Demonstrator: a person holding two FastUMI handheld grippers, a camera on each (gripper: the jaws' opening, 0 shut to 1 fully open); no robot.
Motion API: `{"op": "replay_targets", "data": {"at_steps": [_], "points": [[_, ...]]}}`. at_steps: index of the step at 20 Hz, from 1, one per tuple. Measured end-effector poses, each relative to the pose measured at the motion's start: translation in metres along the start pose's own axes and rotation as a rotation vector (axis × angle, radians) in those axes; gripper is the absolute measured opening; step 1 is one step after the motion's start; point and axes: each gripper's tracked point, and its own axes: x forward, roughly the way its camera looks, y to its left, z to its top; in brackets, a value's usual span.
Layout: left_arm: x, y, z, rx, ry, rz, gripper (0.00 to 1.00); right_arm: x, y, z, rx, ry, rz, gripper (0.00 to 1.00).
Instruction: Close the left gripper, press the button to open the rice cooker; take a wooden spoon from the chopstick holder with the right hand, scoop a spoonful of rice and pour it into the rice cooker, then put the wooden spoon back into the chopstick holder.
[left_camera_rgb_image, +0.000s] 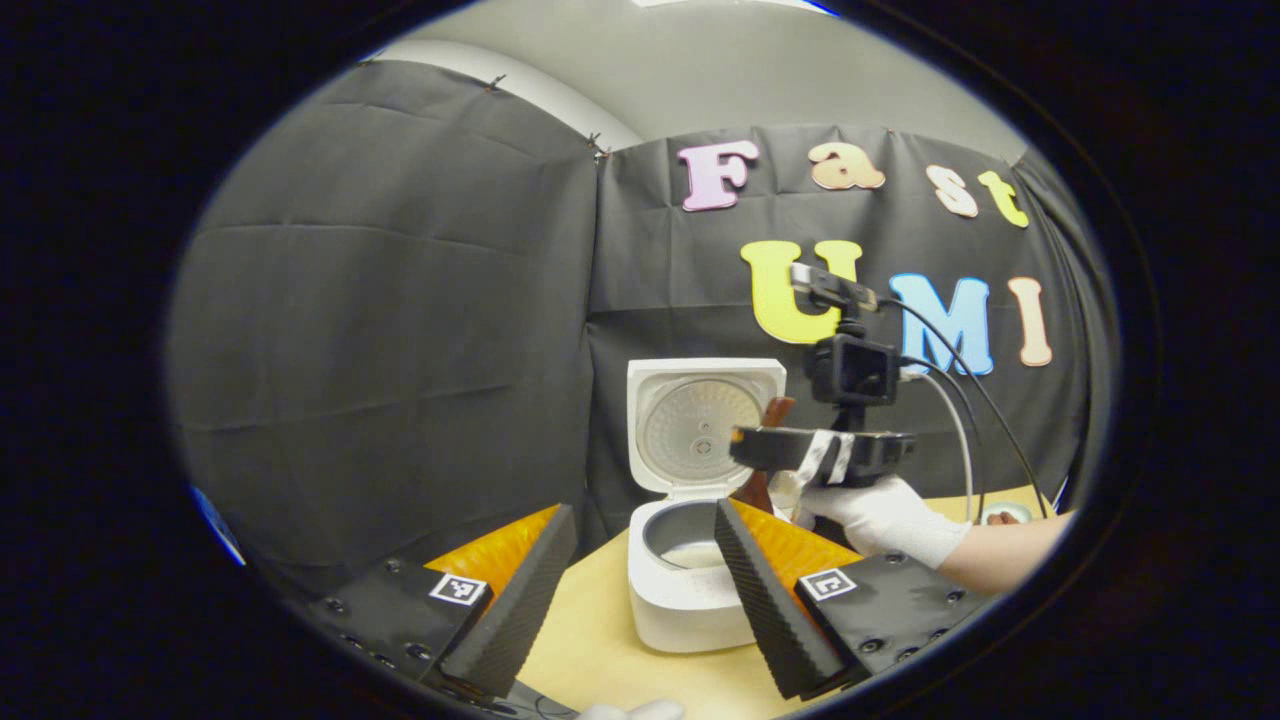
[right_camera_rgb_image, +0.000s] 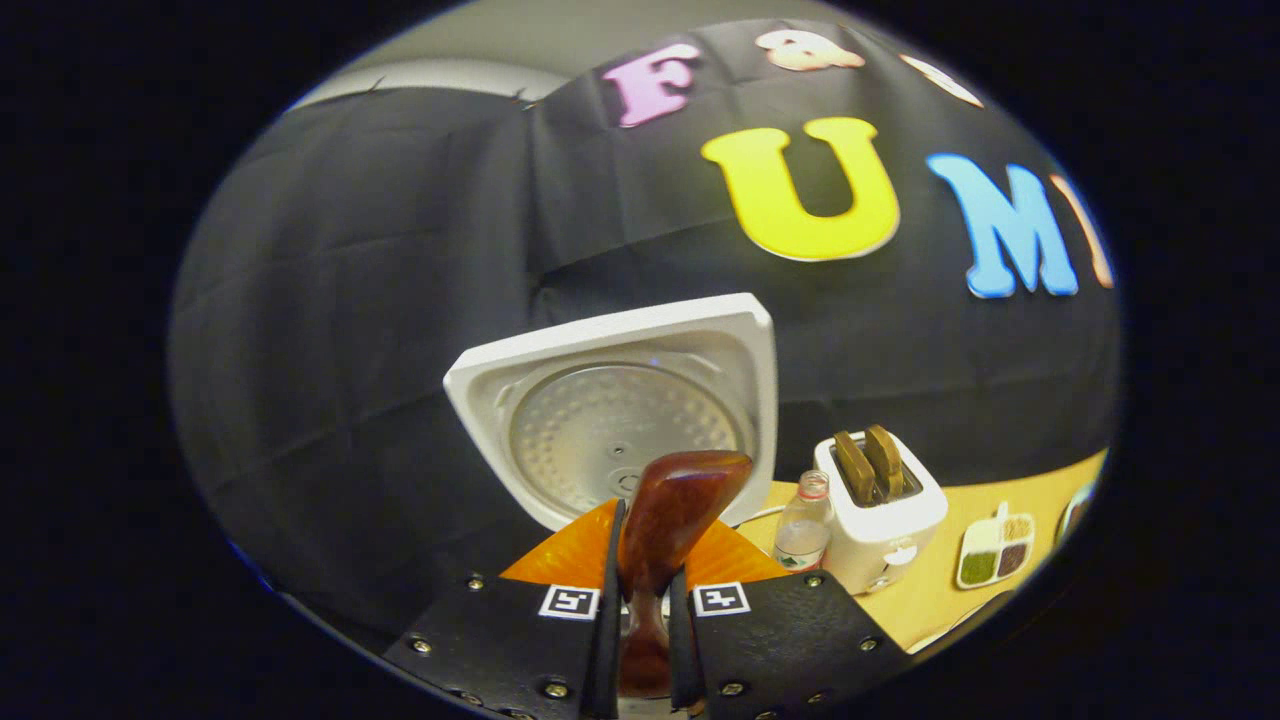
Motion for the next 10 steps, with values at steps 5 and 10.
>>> {"op": "replay_targets", "data": {"at_steps": [5, 10], "points": [[-0.001, -0.017, 0.004, -0.014, 0.001, -0.037, 0.98, -0.021, -0.057, 0.015, 0.226, -0.025, -0.077, 0.20], [-0.002, -0.045, 0.020, 0.031, -0.038, -0.086, 0.98, -0.054, -0.126, 0.042, 0.316, -0.093, -0.170, 0.20]]}}
